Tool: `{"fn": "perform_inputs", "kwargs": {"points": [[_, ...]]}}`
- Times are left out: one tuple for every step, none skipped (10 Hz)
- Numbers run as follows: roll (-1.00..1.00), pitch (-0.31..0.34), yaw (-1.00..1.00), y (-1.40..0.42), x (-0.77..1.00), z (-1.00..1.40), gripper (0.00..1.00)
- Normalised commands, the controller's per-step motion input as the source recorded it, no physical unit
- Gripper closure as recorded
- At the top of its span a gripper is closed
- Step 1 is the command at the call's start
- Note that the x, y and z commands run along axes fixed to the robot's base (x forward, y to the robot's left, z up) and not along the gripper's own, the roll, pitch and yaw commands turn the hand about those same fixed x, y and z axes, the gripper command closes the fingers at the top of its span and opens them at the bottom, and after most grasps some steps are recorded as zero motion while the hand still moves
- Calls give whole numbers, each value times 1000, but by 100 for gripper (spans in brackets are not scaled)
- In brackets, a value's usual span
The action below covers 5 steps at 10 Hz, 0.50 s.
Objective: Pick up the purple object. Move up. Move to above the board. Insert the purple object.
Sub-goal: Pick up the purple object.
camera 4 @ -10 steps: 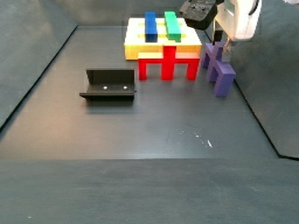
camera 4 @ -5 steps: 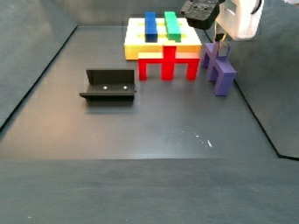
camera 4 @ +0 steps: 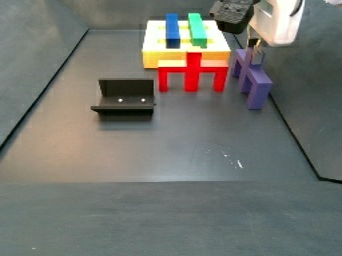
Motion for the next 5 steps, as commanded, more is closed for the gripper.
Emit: {"fn": "perform_inputs", "kwargs": {"points": [[0, 0, 0, 0, 0, 0, 100], [0, 0, 0, 0, 0, 0, 100], [0, 0, 0, 0, 0, 0, 100], [0, 0, 0, 0, 0, 0, 100], [0, 0, 0, 0, 0, 0, 100]]}}
